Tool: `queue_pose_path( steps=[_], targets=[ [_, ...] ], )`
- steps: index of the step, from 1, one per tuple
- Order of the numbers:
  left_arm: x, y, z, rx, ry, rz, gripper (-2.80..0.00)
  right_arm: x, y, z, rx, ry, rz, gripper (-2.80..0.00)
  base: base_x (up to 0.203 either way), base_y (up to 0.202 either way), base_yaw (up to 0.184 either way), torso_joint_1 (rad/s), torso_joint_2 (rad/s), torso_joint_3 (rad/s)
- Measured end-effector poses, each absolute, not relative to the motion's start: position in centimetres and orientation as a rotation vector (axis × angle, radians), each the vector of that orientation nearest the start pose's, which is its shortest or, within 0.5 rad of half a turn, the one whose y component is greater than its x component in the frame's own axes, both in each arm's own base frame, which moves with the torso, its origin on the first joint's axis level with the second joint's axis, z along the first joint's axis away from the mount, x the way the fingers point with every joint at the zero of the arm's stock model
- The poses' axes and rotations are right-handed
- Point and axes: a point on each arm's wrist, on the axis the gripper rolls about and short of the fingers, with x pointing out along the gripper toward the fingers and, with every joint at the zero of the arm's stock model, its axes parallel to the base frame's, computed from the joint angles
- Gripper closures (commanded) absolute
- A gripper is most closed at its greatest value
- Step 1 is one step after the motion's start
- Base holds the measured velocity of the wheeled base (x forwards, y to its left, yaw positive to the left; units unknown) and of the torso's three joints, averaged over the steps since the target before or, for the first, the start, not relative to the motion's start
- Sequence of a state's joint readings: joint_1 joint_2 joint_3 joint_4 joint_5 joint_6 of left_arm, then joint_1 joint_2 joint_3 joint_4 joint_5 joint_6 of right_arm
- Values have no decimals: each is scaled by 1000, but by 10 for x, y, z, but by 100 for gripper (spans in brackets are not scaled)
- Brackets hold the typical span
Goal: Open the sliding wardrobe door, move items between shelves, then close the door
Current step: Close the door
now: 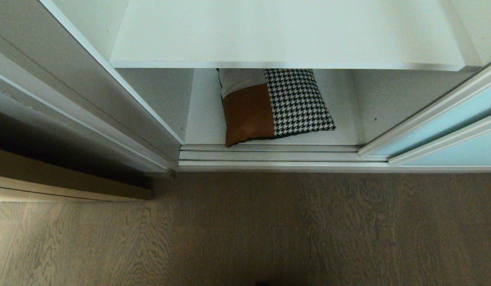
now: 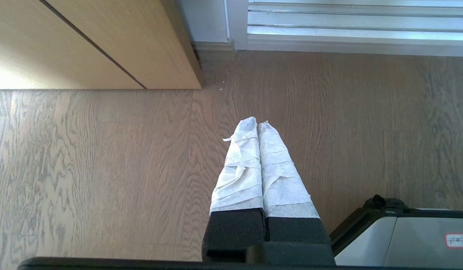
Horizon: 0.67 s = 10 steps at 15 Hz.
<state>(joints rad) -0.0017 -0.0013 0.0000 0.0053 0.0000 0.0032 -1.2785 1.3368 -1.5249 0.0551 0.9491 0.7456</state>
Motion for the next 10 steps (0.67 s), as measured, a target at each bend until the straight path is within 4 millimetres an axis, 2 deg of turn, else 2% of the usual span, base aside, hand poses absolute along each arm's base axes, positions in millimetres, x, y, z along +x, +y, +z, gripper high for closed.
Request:
queue_pose_path(
  steps=[10],
  targets=[
    [-23, 0, 75, 3, 4, -2, 0, 87, -159, 416, 638, -157, -185, 0, 0, 0, 0, 0, 0, 0]
  ],
)
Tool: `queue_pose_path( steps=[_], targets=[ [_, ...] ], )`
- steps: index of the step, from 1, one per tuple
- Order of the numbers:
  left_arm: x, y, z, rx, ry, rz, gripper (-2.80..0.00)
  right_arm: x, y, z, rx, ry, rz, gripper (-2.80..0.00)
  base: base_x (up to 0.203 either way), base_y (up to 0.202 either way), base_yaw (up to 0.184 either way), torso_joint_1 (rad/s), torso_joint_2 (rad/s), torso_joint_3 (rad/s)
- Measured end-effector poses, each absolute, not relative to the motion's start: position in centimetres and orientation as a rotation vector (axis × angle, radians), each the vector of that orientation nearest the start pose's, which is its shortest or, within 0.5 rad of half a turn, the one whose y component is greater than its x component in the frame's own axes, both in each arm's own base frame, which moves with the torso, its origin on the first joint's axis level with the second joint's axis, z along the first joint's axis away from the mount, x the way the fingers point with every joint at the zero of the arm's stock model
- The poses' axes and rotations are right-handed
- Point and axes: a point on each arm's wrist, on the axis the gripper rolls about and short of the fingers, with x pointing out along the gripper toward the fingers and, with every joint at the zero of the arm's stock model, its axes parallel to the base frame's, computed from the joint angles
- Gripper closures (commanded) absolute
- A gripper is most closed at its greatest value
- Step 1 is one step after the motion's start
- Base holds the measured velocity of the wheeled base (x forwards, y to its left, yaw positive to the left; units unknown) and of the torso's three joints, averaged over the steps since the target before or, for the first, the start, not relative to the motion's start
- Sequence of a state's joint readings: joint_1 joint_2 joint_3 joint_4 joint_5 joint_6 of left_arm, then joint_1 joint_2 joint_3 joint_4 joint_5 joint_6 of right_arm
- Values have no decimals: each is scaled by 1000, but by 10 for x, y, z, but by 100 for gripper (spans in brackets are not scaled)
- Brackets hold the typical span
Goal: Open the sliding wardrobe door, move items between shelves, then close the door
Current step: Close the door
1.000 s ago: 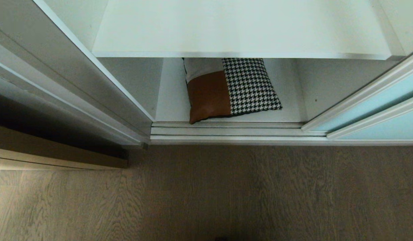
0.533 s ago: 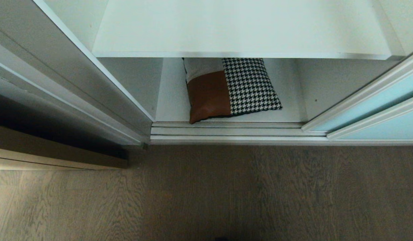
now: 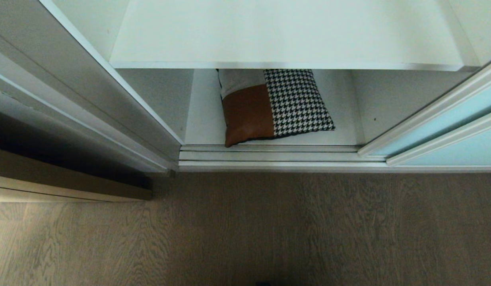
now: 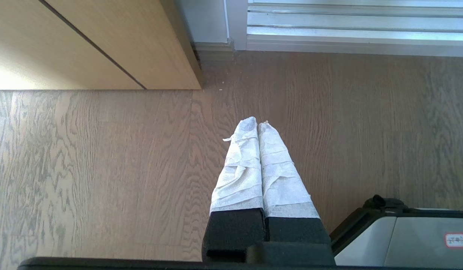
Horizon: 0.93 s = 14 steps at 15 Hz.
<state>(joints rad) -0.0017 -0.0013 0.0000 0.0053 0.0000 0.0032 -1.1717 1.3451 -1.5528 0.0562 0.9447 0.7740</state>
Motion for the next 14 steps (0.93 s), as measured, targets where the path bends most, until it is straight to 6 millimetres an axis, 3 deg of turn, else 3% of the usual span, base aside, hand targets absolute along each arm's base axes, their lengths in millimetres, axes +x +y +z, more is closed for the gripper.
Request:
queue_pose_path(
  steps=[6, 10, 14],
  targets=[
    [-23, 0, 75, 3, 4, -2, 0, 90, -129, 421, 633, -148, -90, 0, 0, 0, 0, 0, 0, 0],
    [-23, 0, 75, 3, 4, -2, 0, 86, -89, 424, 608, -128, 53, 0, 0, 0, 0, 0, 0, 0],
    [-23, 0, 75, 3, 4, -2, 0, 69, -40, 427, 566, -117, 273, 0, 0, 0, 0, 0, 0, 0]
  ],
)
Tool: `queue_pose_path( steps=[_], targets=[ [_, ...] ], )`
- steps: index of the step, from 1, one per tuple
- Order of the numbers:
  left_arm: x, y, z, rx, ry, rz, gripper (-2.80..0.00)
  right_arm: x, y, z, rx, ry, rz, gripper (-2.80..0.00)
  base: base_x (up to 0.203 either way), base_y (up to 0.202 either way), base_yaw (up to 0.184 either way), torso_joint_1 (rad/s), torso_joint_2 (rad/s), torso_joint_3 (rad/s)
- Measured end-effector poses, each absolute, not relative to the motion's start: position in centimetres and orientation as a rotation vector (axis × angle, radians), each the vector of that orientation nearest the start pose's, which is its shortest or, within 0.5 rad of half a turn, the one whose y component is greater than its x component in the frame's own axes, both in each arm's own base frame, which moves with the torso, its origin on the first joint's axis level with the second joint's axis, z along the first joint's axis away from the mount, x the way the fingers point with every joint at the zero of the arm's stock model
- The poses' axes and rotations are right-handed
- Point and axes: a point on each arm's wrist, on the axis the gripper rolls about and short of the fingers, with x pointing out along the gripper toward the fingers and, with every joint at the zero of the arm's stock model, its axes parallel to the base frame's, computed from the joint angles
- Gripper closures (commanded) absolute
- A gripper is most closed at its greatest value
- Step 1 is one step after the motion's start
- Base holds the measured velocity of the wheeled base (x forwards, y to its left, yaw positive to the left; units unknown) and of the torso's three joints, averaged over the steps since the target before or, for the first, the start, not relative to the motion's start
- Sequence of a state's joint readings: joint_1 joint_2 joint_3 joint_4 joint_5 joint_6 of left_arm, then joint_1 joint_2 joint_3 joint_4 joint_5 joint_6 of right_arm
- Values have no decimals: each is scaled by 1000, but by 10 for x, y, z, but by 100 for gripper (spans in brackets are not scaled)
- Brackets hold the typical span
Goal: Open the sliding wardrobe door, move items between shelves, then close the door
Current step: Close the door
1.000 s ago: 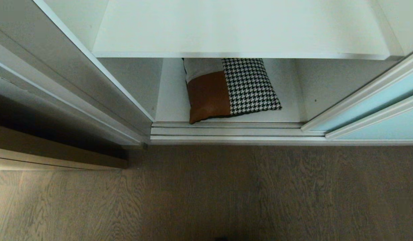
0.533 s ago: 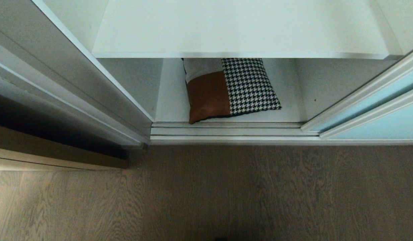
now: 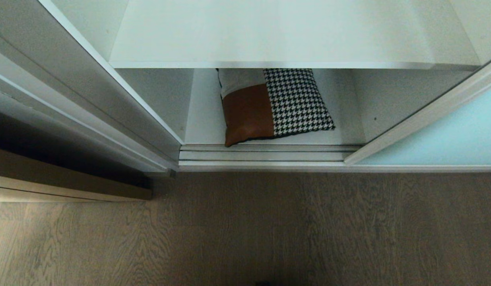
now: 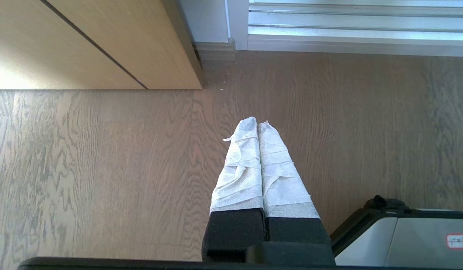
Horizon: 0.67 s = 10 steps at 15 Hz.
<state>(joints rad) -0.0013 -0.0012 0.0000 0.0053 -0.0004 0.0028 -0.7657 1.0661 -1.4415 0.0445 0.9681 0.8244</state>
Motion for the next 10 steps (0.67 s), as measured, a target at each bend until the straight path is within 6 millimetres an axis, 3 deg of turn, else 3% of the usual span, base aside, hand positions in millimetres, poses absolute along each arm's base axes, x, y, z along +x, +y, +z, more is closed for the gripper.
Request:
queue_pose_path(
  steps=[3, 5, 8, 10],
  targets=[
    [-23, 0, 75, 3, 4, -2, 0, 43, -7, 423, 512, -69, 511, 0, 0, 0, 0, 0, 0, 0],
    [-23, 0, 75, 3, 4, -1, 0, 30, 4, 419, 500, -48, 576, 0, 0, 0, 0, 0, 0, 0],
    [-23, 0, 75, 3, 4, -2, 0, 23, 9, 413, 498, -60, 551, 0, 0, 0, 0, 0, 0, 0],
    [-23, 0, 75, 3, 5, -2, 0, 22, 7, 411, 494, -106, 420, 0, 0, 0, 0, 0, 0, 0]
  ],
)
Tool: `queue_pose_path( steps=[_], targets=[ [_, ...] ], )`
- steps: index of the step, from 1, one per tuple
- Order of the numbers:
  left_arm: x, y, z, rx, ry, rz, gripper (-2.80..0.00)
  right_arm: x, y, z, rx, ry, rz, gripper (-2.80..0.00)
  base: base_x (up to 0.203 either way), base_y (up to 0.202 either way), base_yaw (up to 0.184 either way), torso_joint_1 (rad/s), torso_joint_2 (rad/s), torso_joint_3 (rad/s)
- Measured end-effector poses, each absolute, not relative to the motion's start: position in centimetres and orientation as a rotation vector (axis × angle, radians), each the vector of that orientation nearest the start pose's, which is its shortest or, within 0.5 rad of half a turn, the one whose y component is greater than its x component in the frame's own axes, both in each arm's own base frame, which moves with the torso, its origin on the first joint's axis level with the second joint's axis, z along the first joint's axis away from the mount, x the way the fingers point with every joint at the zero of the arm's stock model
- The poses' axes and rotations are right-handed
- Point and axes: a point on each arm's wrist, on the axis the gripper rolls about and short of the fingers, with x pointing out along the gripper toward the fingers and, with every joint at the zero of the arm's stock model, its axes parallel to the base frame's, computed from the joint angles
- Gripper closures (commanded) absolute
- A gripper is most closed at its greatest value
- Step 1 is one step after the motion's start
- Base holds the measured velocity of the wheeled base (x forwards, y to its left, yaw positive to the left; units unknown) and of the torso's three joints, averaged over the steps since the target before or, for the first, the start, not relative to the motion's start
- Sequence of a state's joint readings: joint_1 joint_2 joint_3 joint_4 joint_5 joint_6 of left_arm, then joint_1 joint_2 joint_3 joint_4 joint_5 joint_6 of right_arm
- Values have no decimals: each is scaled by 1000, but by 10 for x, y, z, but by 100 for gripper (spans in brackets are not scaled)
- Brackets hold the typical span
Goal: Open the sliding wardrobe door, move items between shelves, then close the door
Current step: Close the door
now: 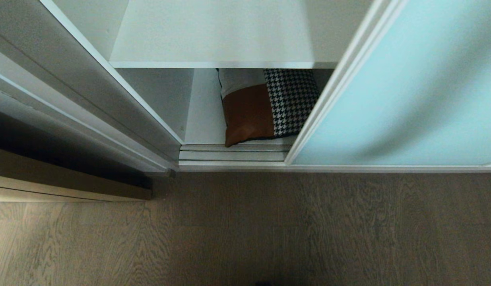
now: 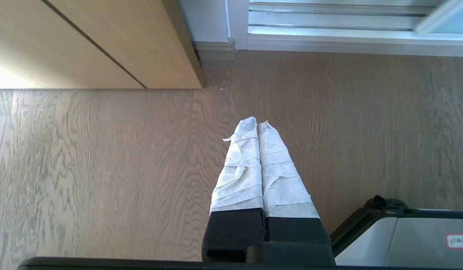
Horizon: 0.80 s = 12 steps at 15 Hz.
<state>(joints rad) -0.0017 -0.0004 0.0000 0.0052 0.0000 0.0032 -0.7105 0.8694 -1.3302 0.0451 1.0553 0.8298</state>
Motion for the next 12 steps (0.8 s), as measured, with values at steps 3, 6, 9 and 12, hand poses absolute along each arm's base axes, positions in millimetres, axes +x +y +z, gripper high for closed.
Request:
queue_pose_path(
  steps=[3, 6, 9, 12],
  targets=[
    [-23, 0, 75, 3, 5, -2, 0, 25, -4, 416, 425, -223, 115, 0, 0, 0, 0, 0, 0, 0],
    [-23, 0, 75, 3, 5, -2, 0, 25, -20, 425, 283, -326, -203, 0, 0, 0, 0, 0, 0, 0],
    [-23, 0, 75, 4, 5, -2, 0, 20, -44, 436, 153, -383, -450, 0, 0, 0, 0, 0, 0, 0],
    [-23, 0, 75, 3, 5, -2, 0, 10, -76, 445, 118, -390, -597, 0, 0, 0, 0, 0, 0, 0]
  ],
)
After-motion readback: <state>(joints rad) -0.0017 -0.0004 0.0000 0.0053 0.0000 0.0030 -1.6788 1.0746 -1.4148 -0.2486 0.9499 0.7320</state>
